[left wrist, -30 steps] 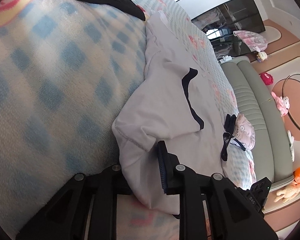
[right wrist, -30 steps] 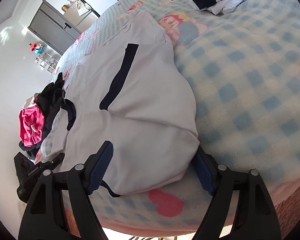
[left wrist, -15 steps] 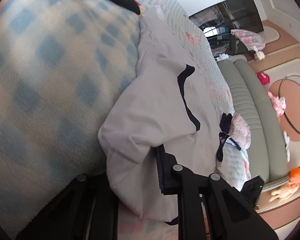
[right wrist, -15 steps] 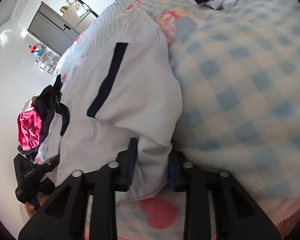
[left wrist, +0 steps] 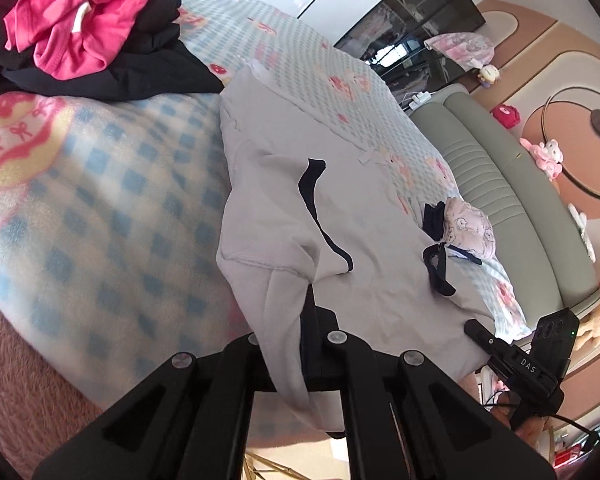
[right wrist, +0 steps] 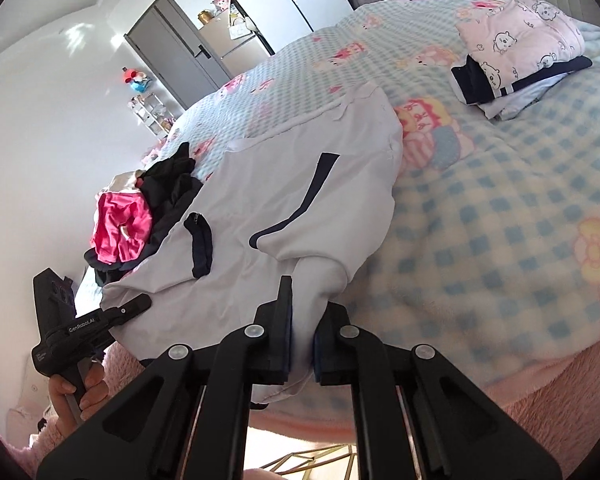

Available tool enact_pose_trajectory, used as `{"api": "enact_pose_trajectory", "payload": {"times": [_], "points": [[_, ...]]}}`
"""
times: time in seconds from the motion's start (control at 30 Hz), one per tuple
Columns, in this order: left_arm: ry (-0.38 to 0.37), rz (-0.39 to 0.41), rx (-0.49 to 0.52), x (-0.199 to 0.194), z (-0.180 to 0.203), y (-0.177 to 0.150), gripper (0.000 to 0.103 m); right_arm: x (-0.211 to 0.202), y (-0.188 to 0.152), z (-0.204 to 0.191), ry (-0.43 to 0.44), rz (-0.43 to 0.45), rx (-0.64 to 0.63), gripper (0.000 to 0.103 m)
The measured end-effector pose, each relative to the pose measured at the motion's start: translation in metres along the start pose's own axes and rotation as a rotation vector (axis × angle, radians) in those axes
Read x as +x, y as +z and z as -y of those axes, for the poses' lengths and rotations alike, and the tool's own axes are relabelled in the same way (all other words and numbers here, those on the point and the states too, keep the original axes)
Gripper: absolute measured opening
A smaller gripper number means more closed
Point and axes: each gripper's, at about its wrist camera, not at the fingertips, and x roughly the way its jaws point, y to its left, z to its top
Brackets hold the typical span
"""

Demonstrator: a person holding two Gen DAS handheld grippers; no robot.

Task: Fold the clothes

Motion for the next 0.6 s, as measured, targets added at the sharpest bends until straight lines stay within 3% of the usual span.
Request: {"api": "enact_pose_trajectory", "payload": {"times": [0.1, 0.23, 0.4, 0.47, 0.6], "points": [[-0.122, -0.069, -0.036, 0.004, -0.013, -0.013, 0.002, 0.000, -0.017, 0.011, -0.007, -0.050, 0.019, 0.006], [-0.123, -0.112, -0.042, 0.015, -0.011, -0.011, 0.002, 0.000, -0.018, 0.016, 0.020, -0.065, 0.001, 0.007], [-0.170, -0.112, 0.017, 0.009, 0.009, 0.020, 0.002, -0.004, 0.012, 0.006, 0.061, -0.032, -0.038, 0.007], [-0.196, -0.121, 0.022, 0.011, 0.016, 0.037, 0.002, 0.003, 0.028, 0.003, 0.028, -0.040, -0.047, 0.007], [-0.168, -0.108, 0.024, 0.031, 0.022, 0.080, 0.002, 0.022, 0.062, -0.007, 0.049, -0.065, -0.095, 0.007]]}}
